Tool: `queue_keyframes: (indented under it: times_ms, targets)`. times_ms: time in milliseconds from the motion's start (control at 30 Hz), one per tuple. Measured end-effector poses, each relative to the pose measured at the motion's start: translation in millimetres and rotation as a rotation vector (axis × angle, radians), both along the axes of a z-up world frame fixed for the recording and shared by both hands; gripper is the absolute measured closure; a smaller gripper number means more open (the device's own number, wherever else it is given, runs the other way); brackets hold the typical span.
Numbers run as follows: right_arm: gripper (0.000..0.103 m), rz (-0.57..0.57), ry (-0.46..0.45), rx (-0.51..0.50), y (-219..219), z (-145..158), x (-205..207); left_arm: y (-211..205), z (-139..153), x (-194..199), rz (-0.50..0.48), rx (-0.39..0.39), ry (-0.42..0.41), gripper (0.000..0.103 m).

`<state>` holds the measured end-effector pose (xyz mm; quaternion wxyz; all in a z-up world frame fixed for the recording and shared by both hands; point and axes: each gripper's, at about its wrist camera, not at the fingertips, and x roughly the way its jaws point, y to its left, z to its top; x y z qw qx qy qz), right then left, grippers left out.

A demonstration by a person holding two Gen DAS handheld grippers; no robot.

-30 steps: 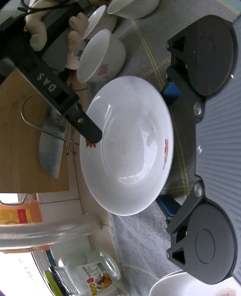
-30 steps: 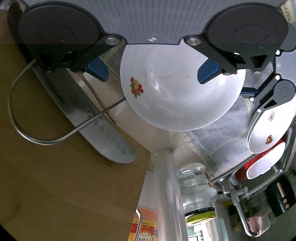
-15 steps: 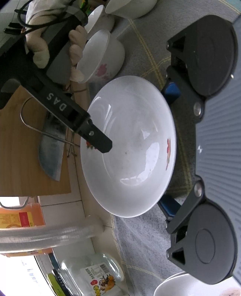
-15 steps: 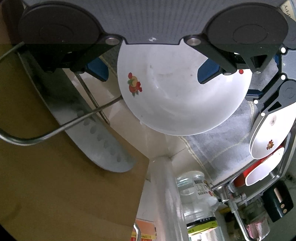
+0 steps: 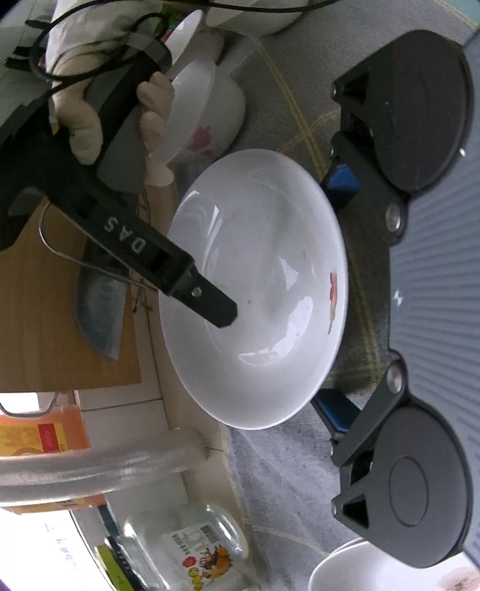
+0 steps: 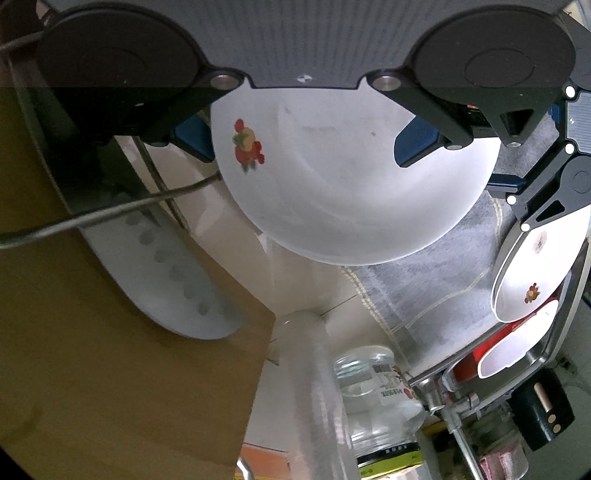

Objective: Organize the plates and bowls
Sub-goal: 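Lift the deep plate with the right tool and carry it toward the stack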

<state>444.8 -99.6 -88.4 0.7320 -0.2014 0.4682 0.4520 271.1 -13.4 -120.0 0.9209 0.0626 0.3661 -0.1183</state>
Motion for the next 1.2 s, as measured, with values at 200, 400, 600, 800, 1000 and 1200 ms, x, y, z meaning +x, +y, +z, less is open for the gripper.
queue_keyframes:
  times_ms: [200,400,600,800,1000,1200]
  targets:
    - [0.0,0.018,-0.003,-0.014,4.2,-1.6,-1.3,-2.5,0.4,-1.5,-0.013,0.019,-0.012,0.0]
    - [0.0,0.033,-0.009,-0.026,6.2,-2.6,-2.0,-5.5,2.2,-2.4,-0.031,0.045,-0.021,0.0]
    - [0.0,0.034,-0.007,-0.025,6.1,-2.7,-1.9,-6.5,3.1,-5.0,-0.034,0.049,-0.019,0.0]
    - [0.0,0.034,0.009,-0.021,4.4,-1.9,-2.8,-5.8,3.9,-5.4,-0.032,0.056,-0.011,0.0]
    - [0.0,0.041,-0.001,-0.024,5.7,-2.4,-2.6,-4.4,3.0,-4.5,-0.034,0.056,-0.017,0.0]
    - [0.0,0.031,-0.003,-0.019,5.8,-3.4,-3.7,-5.1,2.6,-7.5,-0.032,0.057,-0.018,0.0]
